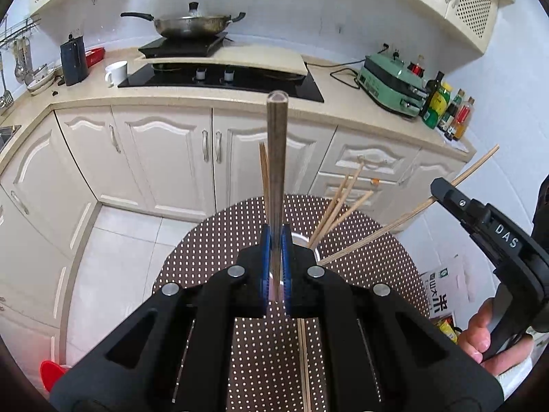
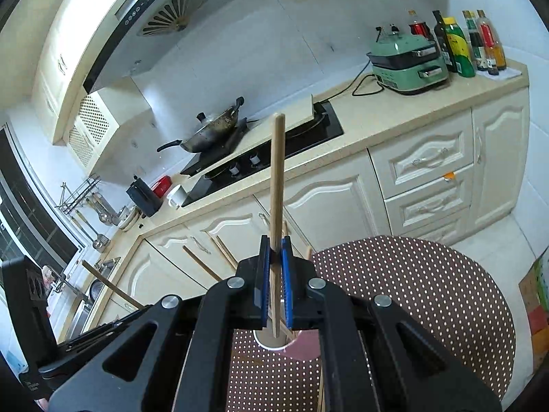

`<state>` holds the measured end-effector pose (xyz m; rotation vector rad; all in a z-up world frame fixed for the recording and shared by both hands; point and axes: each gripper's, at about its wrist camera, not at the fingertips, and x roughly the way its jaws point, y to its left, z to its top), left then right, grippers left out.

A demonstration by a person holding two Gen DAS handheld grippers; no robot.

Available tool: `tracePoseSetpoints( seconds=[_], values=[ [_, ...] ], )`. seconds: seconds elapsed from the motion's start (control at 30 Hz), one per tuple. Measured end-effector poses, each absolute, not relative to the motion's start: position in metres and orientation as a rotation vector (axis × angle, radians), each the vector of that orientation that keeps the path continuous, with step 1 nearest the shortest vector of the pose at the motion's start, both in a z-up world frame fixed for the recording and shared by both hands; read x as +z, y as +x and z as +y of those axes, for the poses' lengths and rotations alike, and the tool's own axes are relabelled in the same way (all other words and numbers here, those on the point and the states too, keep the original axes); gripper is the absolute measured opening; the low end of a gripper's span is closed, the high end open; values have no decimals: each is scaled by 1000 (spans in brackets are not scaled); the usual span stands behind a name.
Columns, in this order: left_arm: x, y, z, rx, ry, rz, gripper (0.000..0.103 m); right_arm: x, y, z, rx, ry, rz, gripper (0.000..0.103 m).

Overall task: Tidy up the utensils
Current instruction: 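Lower both held chopsticks into the pink cup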

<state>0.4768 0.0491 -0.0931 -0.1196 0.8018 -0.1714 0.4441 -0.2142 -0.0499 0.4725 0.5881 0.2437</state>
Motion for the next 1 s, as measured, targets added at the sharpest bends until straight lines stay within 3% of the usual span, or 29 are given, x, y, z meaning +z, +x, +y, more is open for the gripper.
tracePoseSetpoints(
  seconds=[0.77,1.0],
  values=[
    [-82,517,44,-187,-168,779,6,-91,480,-189,229,389,748,6],
    [-104,532,37,-185,-154,837,6,-103,488,-185,221,365,793,6]
  ],
)
